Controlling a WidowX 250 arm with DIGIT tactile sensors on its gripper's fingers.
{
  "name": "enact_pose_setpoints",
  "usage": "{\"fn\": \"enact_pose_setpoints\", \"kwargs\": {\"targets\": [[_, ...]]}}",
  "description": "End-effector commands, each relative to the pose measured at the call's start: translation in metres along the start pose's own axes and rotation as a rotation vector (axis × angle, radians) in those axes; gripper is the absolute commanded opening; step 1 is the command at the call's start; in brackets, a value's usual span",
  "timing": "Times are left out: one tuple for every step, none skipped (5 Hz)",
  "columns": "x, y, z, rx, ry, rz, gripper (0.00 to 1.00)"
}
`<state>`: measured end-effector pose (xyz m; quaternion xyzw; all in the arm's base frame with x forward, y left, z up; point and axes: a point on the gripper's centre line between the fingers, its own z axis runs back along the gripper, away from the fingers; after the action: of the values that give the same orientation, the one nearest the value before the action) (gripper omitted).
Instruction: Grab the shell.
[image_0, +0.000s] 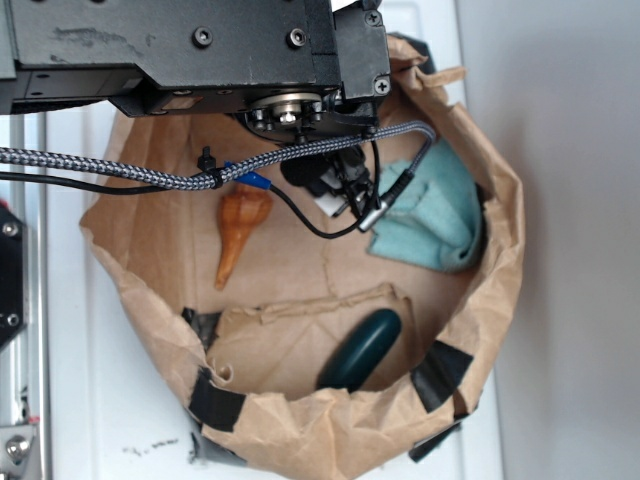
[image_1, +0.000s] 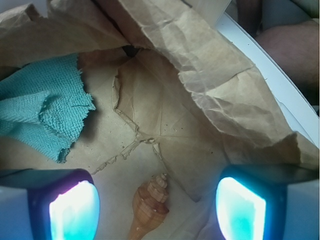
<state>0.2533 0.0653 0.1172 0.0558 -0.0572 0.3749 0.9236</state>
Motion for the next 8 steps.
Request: {"fn": "enact_pose_setpoints", "kwargs": {"targets": [[0.011, 0.023, -0.001, -0.042, -0.007, 0.066, 1.00], [0.005, 0.019, -0.005, -0.084, 0.051, 0.040, 1.00], [0.000, 0.005, -0.004, -0.083, 0.043, 0.042, 1.00], [-0.002, 0.005, -0.005, -0.106, 0.072, 0.045, 1.00], [-0.013, 0.009, -0.009, -0.162, 0.073, 0.029, 1.00], [-0.022, 0.012, -0.011, -0.200, 0.069, 0.009, 1.00], [-0.031, 0.014, -0.025, -0.196, 0.036, 0.011, 1.00], [-0.030, 0.016, -0.034, -0.189, 0.028, 0.011, 1.00]]}}
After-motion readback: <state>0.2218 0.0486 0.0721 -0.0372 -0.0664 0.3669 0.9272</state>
